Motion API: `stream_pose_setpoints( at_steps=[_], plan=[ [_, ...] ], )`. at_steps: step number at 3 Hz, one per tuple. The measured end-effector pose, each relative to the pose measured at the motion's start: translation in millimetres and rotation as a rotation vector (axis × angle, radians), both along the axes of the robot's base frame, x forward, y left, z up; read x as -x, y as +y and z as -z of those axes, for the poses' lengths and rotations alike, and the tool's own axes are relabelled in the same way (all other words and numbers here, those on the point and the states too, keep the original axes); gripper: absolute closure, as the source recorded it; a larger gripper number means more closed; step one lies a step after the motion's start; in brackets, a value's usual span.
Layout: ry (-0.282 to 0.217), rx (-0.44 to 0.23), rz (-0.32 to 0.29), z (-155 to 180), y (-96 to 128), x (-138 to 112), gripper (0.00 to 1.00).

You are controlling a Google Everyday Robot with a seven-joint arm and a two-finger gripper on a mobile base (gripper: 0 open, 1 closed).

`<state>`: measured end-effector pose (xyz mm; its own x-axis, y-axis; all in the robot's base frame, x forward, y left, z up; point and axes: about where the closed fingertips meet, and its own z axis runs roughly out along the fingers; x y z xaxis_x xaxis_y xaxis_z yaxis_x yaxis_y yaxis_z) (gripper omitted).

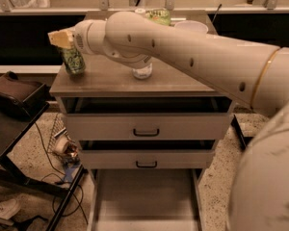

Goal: Pick green can from bottom drawer and place on counter

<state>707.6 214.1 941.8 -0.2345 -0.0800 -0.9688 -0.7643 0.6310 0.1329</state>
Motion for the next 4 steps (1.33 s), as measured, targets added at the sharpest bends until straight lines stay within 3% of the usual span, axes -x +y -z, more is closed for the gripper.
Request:
stream_pose_setpoints(
  at_steps=[1,2,4],
  plan=[
    [0.035,0.025,-0.002,30.6,2.8,-14.2,1.00],
    [0.039,0.028,-0.002,31.4,2.7,-15.8,0.84],
    [0.039,0.028,-0.002,29.4,2.7,-15.8,0.37]
  ],
)
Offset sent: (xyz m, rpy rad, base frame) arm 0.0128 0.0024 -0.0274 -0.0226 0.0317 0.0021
